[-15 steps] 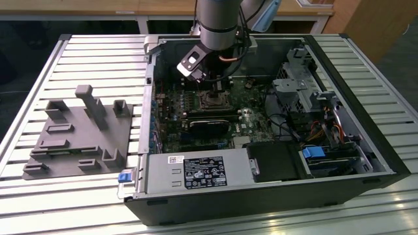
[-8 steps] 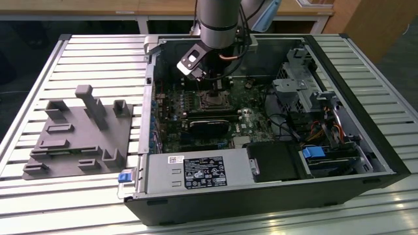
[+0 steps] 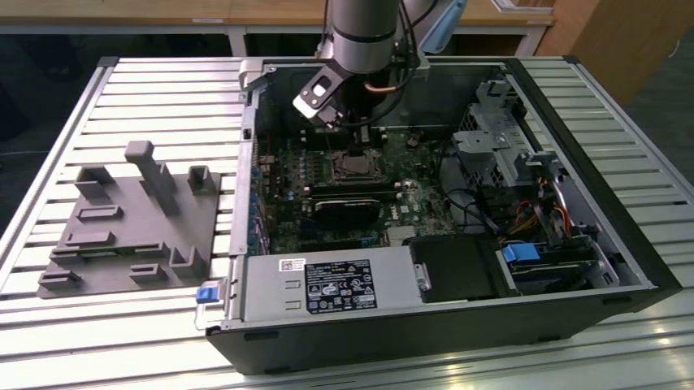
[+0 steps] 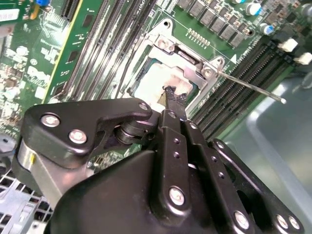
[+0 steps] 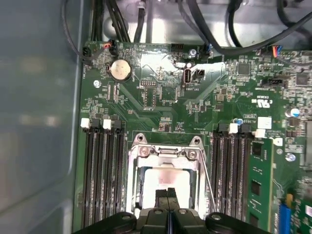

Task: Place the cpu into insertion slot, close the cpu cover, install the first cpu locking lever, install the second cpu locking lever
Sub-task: 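Install the first cpu locking lever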

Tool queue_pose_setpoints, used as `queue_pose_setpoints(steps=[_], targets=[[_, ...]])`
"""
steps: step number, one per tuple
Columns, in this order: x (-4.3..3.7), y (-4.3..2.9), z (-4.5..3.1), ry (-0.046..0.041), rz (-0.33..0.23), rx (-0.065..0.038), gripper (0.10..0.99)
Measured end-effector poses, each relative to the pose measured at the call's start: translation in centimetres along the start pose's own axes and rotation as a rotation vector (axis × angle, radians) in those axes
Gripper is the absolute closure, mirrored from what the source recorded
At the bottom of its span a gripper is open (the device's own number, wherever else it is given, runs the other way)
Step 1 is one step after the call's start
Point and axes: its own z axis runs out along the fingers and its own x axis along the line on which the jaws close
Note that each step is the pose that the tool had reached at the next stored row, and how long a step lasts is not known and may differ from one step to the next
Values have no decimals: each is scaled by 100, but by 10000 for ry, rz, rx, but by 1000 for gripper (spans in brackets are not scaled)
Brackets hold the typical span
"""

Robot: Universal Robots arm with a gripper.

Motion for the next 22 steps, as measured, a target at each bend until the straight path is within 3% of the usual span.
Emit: queue_pose_setpoints(steps=[13, 19, 22], targets=[[16, 19, -568, 0, 0, 0, 980], [17, 20, -585, 19, -181, 3, 980], [17, 21, -585, -23, -542, 18, 980]])
